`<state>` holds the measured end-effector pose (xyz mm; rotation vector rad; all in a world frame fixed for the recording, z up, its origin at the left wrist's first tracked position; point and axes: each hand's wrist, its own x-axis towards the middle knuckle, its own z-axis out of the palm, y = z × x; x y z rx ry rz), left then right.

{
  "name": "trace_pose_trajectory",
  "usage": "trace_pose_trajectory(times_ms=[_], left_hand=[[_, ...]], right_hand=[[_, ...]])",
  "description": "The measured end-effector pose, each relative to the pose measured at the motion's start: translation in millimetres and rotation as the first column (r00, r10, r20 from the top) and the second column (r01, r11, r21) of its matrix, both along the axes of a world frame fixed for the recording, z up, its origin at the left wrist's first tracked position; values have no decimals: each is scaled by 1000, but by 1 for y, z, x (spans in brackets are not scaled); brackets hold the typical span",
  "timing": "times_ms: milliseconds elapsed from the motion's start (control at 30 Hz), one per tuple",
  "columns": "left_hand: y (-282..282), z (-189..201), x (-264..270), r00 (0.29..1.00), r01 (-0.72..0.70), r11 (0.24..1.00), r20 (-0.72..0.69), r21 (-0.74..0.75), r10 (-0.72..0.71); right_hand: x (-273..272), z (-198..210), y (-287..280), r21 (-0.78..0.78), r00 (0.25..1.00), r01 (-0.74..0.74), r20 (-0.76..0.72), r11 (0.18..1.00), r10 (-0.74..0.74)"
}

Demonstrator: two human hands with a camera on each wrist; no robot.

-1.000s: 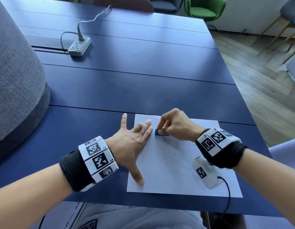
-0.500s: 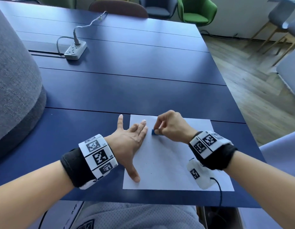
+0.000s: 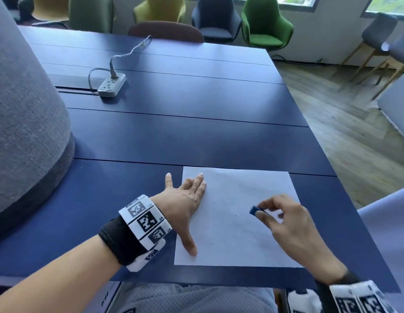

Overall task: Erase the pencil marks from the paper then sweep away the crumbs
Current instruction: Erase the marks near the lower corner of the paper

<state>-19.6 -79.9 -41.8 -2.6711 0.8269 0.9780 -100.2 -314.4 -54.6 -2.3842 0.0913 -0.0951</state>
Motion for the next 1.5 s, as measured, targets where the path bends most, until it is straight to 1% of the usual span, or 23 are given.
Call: trace_pose_trajectory(times_ms=[133, 267, 333, 400, 467, 500, 567, 633, 700, 767, 833, 933, 1033, 1133, 1200, 1233, 1267, 1333, 1367, 1400, 1433, 1500], left_hand=[[3, -4, 2, 1000, -11, 999, -8, -41, 11], [11, -6, 2, 998, -60, 986, -31, -159, 55], [17, -7, -3, 997, -62, 979, 21, -196, 68], [16, -7, -13, 990, -48, 976, 122, -213, 76], [5, -6, -31, 977, -37, 967, 194, -251, 88], [-4, -8, -42, 976, -28, 961, 202, -274, 86], [-28, -15, -63, 983, 0, 949, 173, -315, 58], [-52, -31, -82, 987, 31, 923, 158, -384, 32], [-66, -52, -92, 975, 65, 911, 219, -407, 28], [-70, -68, -97, 974, 53, 908, 222, -415, 45], [-67, -82, -98, 961, 79, 893, 272, -442, 50], [-48, -84, -94, 929, 60, 888, 351, -455, 117], [-20, -86, -91, 883, -26, 904, 414, -426, 221], [4, -88, -89, 810, -150, 888, 461, -434, 362], [7, -88, -91, 773, -179, 876, 487, -447, 407], [2, -88, -94, 776, -148, 877, 495, -457, 390], [-8, -87, -99, 799, -90, 881, 495, -465, 342], [-33, -87, -110, 835, 78, 886, 515, -457, 192], [-45, -87, -115, 843, 138, 887, 522, -441, 128], [-53, -86, -118, 862, 153, 889, 498, -431, 93], [-57, -86, -118, 863, 158, 894, 499, -419, 81], [-48, -88, -114, 852, 109, 905, 507, -412, 128]], right_hand=[[-22, -28, 2, 71, 996, 75, 32, 995, -77], [-27, -40, 4, 106, 991, 110, 69, 988, -118], [-27, -40, 4, 141, 989, 116, 73, 983, -127], [-27, -40, 4, 167, 988, 121, 76, 978, -135], [-27, -39, 4, 194, 987, 127, 72, 973, -143], [-27, -39, 3, 208, 987, 129, 65, 969, -146], [-27, -39, 2, 238, 987, 140, 47, 961, -155], [-27, -38, -1, 262, 986, 151, 26, 953, -163], [-28, -38, -3, 285, 986, 156, 15, 946, -167], [-28, -37, -6, 301, 983, 169, 11, 939, -181], [-29, -37, -6, 311, 982, 174, 13, 934, -187], [-29, -36, -5, 328, 982, 174, 13, 928, -189], [-29, -35, -4, 366, 981, 178, 7, 914, -193], [-30, -35, -4, 387, 980, 177, 13, 905, -198], [-30, -36, -4, 391, 979, 178, 21, 903, -202], [-30, -36, -4, 387, 979, 177, 25, 905, -203], [-30, -37, -4, 383, 979, 178, 27, 906, -204], [-29, -37, -5, 374, 979, 177, 29, 910, -202], [-29, -36, -5, 368, 979, 175, 32, 913, -200], [-29, -37, -5, 364, 980, 172, 35, 915, -198], [-29, -37, -5, 365, 980, 170, 37, 915, -196], [-29, -37, -5, 371, 980, 169, 32, 913, -195]])
